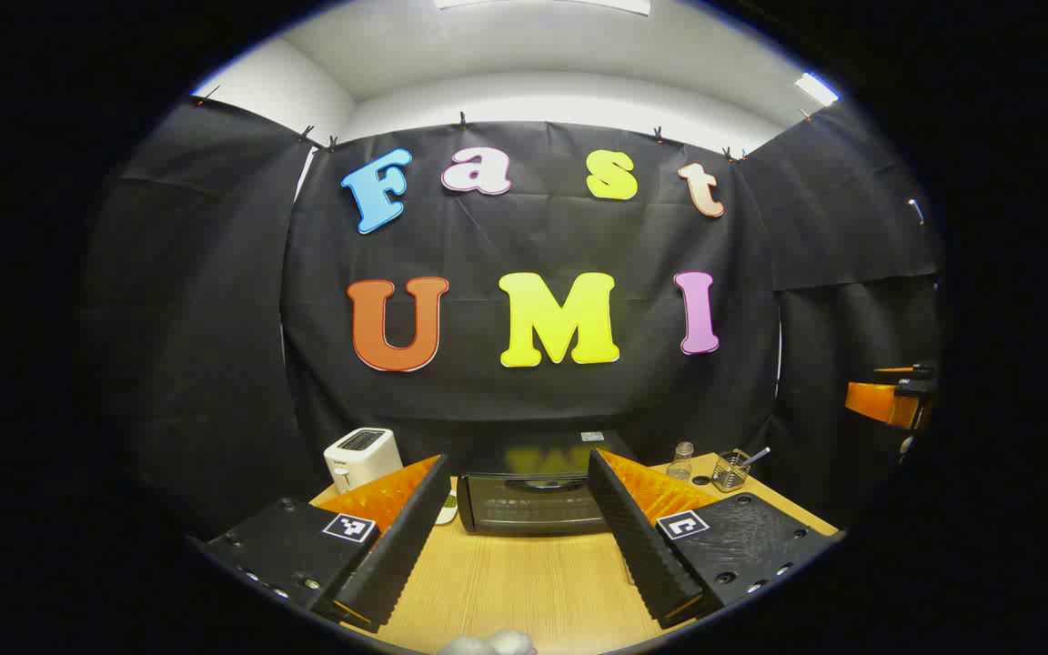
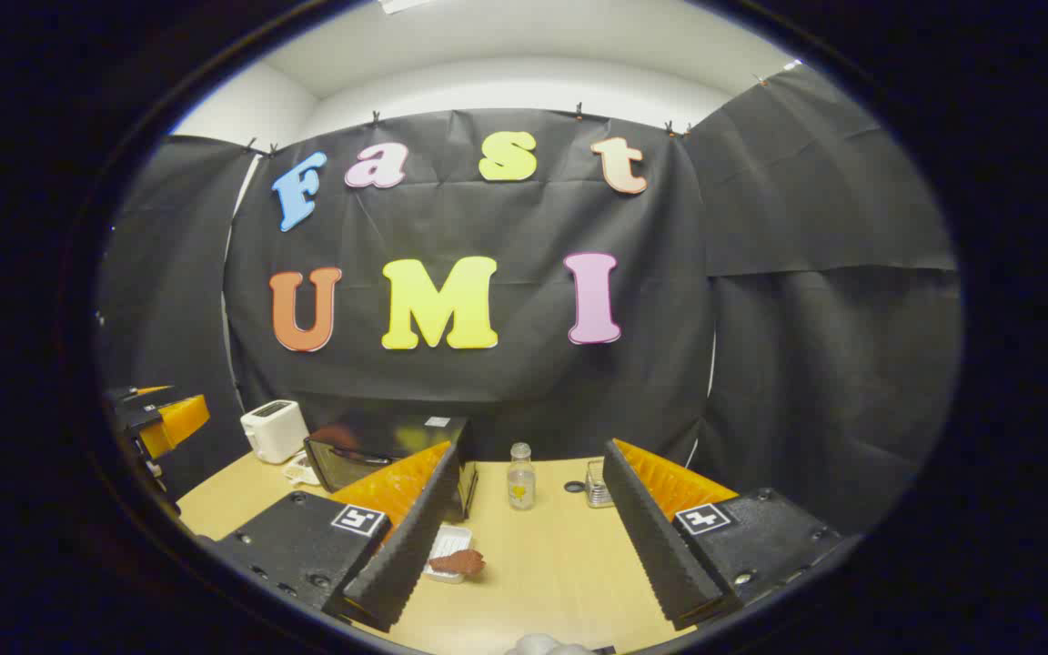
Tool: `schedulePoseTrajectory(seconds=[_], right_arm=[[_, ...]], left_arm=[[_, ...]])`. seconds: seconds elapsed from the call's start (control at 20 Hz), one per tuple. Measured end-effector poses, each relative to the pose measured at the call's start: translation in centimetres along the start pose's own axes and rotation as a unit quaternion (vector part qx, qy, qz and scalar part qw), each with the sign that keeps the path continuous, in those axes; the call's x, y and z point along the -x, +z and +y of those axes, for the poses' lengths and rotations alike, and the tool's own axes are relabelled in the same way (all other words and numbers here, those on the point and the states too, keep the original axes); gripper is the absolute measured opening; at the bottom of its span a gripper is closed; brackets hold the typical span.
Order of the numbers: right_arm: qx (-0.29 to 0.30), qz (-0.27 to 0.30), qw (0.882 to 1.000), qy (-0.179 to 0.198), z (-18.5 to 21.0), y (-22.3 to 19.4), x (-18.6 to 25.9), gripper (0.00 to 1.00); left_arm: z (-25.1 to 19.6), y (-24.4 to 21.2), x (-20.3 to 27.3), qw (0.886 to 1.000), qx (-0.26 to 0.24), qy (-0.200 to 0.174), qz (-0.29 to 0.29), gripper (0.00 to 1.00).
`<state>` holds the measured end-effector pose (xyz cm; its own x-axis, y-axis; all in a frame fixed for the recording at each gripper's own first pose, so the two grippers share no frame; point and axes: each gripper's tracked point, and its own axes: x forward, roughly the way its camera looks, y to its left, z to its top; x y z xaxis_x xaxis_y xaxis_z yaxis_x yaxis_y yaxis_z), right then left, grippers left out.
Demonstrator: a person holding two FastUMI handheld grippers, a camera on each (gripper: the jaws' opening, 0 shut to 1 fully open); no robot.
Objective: Open the electric oven with the left hand, put the food in, and close the electric oven.
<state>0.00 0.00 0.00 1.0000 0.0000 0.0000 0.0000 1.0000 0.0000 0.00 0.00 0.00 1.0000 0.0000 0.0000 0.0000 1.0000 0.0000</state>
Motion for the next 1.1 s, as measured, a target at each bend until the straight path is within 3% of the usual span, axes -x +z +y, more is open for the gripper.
schedulePoseTrajectory(seconds=[0.05, 0.15, 0.4, 0.45, 0.6, 0.7, 0.9, 1.1], right_arm=[[0.004, 0.001, 1.0, 0.0, 0.0, -0.1, -0.1, 0.96], [0.007, 0.003, 1.0, -0.005, -0.2, -0.1, -0.3, 1.0], [0.001, 0.006, 1.0, -0.01, -0.6, -0.3, -0.3, 0.96], [0.001, 0.008, 1.0, -0.013, -0.8, -0.3, -0.3, 1.0], [-0.003, 0.011, 1.0, -0.022, -1.4, -0.4, -0.2, 1.0], [-0.002, 0.018, 0.999, -0.029, -1.7, -0.7, 0.0, 0.96], [0.004, 0.026, 0.999, -0.043, -2.4, -1.0, 0.9, 1.0], [0.002, 0.032, 0.997, -0.065, -3.4, -1.2, 2.4, 0.96]], left_arm=[[0.0, -0.1, -0.3, 1.0, -0.002, -0.001, 0.0, 0.96], [0.1, -0.2, -0.9, 1.0, -0.003, -0.003, 0.001, 0.96], [-0.2, -0.9, -2.5, 1.0, -0.009, -0.006, 0.004, 0.96], [-0.4, -1.2, -2.8, 1.0, -0.009, -0.009, 0.005, 1.0], [-1.1, -1.5, -4.8, 1.0, -0.011, -0.02, 0.0, 0.96], [-1.7, -2.2, -6.8, 1.0, -0.012, -0.028, -0.001, 0.96], [-2.9, -3.7, -12.3, 0.999, -0.014, -0.036, -0.009, 0.96], [-4.2, -7.3, -18.4, 0.999, -0.009, -0.044, 0.023, 0.96]])
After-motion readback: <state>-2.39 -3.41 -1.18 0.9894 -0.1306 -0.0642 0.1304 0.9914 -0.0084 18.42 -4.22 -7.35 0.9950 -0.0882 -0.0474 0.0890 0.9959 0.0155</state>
